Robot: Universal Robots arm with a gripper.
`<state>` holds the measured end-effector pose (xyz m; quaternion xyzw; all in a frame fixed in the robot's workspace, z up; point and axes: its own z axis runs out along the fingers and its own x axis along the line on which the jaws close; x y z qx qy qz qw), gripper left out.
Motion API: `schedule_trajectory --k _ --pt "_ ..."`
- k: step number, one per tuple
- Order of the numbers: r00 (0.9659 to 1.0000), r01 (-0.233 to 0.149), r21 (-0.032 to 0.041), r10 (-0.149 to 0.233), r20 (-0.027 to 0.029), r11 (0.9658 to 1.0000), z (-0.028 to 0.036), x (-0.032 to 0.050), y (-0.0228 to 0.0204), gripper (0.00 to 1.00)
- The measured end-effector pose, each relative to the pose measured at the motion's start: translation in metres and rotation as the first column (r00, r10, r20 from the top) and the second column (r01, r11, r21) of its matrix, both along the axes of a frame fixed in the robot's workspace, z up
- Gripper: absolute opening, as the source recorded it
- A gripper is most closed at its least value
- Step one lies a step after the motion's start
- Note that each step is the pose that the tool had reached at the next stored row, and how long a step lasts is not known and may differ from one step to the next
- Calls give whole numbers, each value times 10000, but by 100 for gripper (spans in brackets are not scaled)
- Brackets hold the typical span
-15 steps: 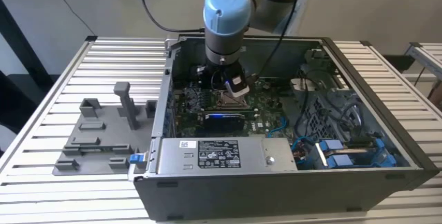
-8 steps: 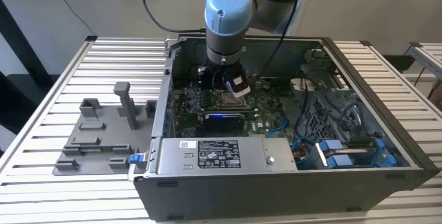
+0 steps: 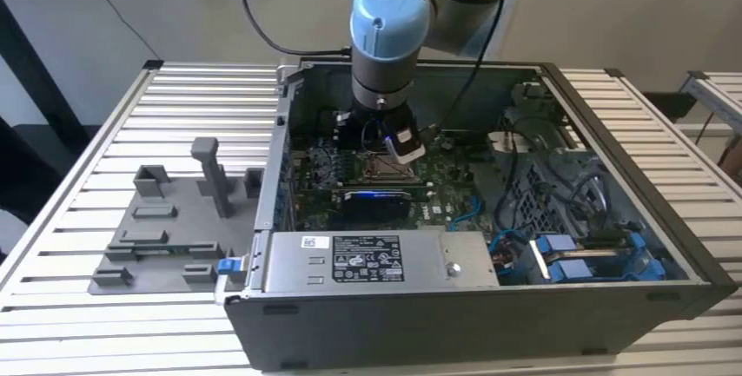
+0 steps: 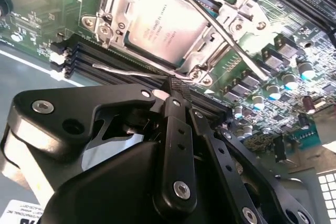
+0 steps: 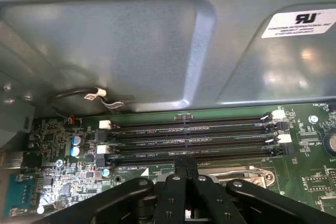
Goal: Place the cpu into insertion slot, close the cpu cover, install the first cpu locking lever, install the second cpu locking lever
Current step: 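Install the first cpu locking lever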
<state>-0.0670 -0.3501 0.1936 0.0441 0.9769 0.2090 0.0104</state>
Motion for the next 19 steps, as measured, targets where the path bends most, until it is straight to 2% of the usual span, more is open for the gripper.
schedule_trajectory --k 19 --pt "10000 0 1 0 1 10000 -23 144 16 11"
